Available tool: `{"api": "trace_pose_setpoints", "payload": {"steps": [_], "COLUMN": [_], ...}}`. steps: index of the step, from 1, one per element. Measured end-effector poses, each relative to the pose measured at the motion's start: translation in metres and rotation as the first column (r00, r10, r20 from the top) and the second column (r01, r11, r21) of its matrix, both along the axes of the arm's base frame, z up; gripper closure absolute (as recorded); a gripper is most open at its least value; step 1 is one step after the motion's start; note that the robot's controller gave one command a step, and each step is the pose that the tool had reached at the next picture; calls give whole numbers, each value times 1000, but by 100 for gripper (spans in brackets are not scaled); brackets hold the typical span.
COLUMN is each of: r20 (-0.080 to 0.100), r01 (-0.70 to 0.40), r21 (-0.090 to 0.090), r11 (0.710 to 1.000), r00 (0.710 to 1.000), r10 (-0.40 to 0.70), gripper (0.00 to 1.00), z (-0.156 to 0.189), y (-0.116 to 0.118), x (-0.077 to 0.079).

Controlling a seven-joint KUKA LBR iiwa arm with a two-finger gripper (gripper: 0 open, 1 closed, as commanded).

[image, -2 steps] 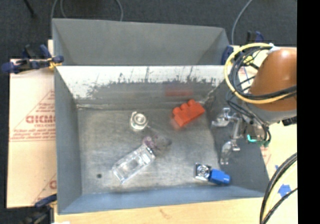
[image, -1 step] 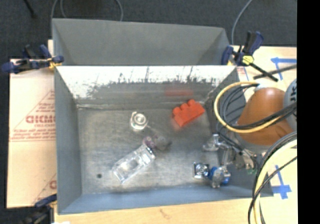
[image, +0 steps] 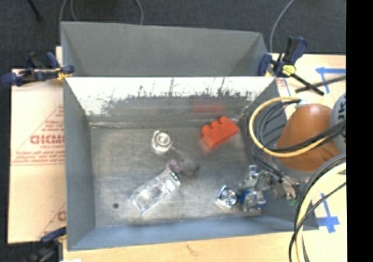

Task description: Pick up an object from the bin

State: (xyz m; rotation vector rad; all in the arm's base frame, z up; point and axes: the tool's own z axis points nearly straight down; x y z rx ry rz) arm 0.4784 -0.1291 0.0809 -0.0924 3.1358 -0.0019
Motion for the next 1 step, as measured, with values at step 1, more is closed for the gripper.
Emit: {"api": "trace_pose_setpoints", "payload": {"steps": [1], "r20": [7], "r01": [8], "r21": [-4], "r11": [1000], "r00": [1000], "r10": [-8], "gripper": [100], "z": [171], "y": [-5], "x": [5]}}
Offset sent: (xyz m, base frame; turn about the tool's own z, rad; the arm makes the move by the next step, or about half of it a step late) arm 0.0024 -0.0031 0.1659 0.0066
